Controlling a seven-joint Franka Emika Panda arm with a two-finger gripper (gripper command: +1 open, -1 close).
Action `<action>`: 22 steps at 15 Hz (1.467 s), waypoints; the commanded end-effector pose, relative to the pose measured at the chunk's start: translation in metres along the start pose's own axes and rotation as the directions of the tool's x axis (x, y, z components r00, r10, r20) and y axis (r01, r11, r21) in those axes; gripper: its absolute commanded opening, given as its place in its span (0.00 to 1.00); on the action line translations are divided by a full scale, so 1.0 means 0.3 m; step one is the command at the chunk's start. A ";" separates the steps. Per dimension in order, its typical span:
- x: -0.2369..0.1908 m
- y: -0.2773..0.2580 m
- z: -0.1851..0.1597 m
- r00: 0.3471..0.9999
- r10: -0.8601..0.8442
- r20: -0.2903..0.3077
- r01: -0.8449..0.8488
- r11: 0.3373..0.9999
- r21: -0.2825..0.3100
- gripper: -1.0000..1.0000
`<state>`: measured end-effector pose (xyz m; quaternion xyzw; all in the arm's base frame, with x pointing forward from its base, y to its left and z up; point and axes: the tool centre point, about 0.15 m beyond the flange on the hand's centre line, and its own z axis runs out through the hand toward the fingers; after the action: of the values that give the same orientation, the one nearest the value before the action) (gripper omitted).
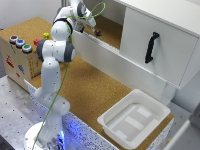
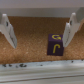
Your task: Go towards the purple block and pick it up
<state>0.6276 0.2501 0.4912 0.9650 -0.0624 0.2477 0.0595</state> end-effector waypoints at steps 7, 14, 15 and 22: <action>0.090 0.080 0.139 0.995 -0.003 0.098 -0.001 0.999 0.036 1.00; 0.125 0.067 0.184 0.995 0.042 0.092 -0.049 0.996 0.071 1.00; 0.132 0.078 0.191 0.993 0.057 0.099 -0.064 0.995 0.076 1.00; 0.149 0.099 0.209 0.989 0.083 0.120 -0.095 0.990 0.102 0.00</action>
<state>0.6696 0.2144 0.4603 0.9667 -0.1057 0.2328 0.0112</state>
